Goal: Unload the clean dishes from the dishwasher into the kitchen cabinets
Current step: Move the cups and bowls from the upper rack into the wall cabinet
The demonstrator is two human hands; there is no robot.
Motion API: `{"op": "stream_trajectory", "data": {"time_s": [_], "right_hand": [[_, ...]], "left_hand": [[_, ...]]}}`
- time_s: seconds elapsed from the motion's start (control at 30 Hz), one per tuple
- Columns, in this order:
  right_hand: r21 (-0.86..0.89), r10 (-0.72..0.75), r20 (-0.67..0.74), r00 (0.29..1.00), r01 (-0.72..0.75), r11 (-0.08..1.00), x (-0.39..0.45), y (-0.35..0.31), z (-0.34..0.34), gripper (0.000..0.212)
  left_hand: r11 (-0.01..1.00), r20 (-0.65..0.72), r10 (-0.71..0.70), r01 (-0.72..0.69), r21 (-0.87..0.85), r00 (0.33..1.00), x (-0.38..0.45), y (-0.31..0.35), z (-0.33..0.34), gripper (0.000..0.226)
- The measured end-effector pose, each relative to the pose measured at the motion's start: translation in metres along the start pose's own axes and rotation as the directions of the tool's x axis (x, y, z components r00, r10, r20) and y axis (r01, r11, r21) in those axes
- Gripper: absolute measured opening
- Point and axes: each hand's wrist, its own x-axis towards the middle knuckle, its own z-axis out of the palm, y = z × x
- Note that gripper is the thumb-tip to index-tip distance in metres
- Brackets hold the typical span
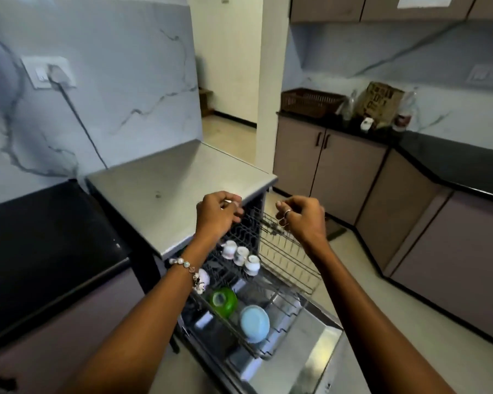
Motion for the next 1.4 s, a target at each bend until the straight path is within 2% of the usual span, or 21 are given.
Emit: {"op": "stream_trajectory", "data": {"time_s": [0.13,0.23,0.37,0.53,0.7,0.87,1.0,1.1,1.23,1.3,1.4], "right_hand": [[-0.006,0.118,0.043,0.992,-0.118,0.993,-0.003,0.057,-0.017,0.013],[-0.041,0.176,0.087,0.980,-0.173,0.984,0.000,0.093,-0.017,0.010],[-0.081,0.277,0.141,0.951,-0.268,0.960,0.009,0.137,-0.005,0.009],[-0.176,0.393,0.222,0.892,-0.360,0.916,0.034,0.193,0.033,0.011],[-0.247,0.471,0.276,0.838,-0.412,0.877,0.078,0.250,0.090,0.010],[-0.358,0.518,0.337,0.786,-0.402,0.843,0.123,0.300,0.154,0.031],[-0.394,0.510,0.379,0.772,-0.364,0.844,0.149,0.340,0.201,0.047],[-0.468,0.485,0.416,0.769,-0.275,0.840,0.158,0.365,0.228,0.051],[-0.490,0.418,0.393,0.819,-0.198,0.849,0.153,0.388,0.255,0.058],[-0.521,0.381,0.373,0.846,-0.148,0.840,0.149,0.394,0.265,0.061],[-0.572,0.322,0.321,0.891,-0.089,0.815,0.146,0.399,0.270,0.058]], "left_hand": [[0.994,0.067,-0.080,0.074,0.082,0.995,-0.018,-0.040,0.051,0.016],[0.977,0.062,-0.140,0.128,0.171,0.988,-0.020,-0.072,0.070,0.017],[0.912,0.058,-0.158,0.124,0.390,0.986,-0.005,-0.105,0.084,0.018],[0.772,0.156,-0.169,0.032,0.634,0.973,0.039,-0.148,0.100,0.027],[0.603,0.316,-0.197,-0.139,0.785,0.928,0.111,-0.203,0.121,0.036],[0.487,0.436,-0.316,-0.250,0.837,0.843,0.189,-0.286,0.154,0.025],[0.407,0.475,-0.367,-0.322,0.855,0.800,0.222,-0.343,0.179,0.048],[0.352,0.520,-0.334,-0.407,0.843,0.786,0.234,-0.372,0.190,0.059],[0.329,0.536,-0.397,-0.429,0.841,0.745,0.242,-0.402,0.201,0.073],[0.331,0.541,-0.357,-0.439,0.835,0.761,0.240,-0.413,0.206,0.079],[0.337,0.518,-0.303,-0.419,0.843,0.800,0.241,-0.418,0.207,0.075]]}}
